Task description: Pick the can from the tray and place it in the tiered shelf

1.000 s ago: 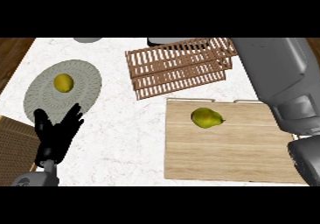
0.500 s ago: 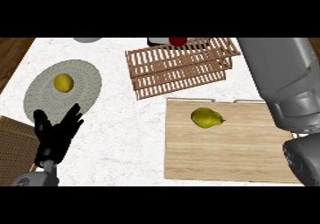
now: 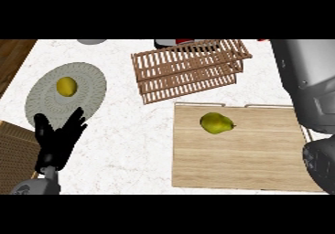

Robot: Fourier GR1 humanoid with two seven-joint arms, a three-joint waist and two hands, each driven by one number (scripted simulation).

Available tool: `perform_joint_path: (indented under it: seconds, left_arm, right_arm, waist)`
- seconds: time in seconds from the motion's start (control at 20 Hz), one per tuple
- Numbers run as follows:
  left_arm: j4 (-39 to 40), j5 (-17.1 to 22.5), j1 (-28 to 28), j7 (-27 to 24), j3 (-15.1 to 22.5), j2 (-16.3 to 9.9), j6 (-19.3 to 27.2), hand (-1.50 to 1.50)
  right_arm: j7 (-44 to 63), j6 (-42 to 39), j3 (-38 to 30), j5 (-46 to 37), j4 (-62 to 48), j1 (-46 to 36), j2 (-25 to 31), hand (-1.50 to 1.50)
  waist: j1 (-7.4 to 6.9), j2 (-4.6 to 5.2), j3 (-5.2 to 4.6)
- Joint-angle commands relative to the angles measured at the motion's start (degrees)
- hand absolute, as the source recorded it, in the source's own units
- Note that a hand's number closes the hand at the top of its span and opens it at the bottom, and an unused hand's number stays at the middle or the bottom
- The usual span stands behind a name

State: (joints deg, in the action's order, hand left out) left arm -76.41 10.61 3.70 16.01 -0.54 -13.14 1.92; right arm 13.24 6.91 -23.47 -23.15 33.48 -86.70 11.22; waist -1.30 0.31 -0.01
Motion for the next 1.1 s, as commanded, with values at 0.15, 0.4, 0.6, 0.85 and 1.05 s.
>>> perform_joint_path:
  seconds: [0.15,0.4,0.6,0.85,1.05]
  left_arm:
    - [1.7,-1.1,1.3,-1.2,0.2,1.1,0.3,0.00]
    - [-5.0,0.4,-4.1,1.6,-0.3,-0.6,-0.7,0.00]
    - [0.5,-1.0,-0.3,0.3,-0.7,0.3,0.5,0.00]
    - [-3.8,0.4,-3.6,0.9,-1.5,-0.9,-1.5,0.00]
    - [0.6,-1.1,-1.6,-1.0,-1.2,-0.1,-1.3,0.00]
  right_arm:
    - [-0.8,7.6,-3.5,1.0,-1.1,-0.4,5.3,-1.50]
    - [0.8,9.9,-5.9,1.5,-0.2,3.5,12.0,-1.50]
    - [2.1,7.2,-9.4,5.2,-0.3,4.2,17.2,-1.50]
    - [0.5,-1.1,-11.2,10.0,1.4,9.5,21.7,-1.50]
    - [-1.9,-8.4,-12.7,12.6,-1.6,11.1,27.8,-1.50]
  waist:
    - [0.23,0.22,-0.04]
    - [0.28,-0.23,0.06]
    - [1.14,0.00,0.01]
    - [1.04,-0.40,0.05]
    - [0.85,-0.08,0.03]
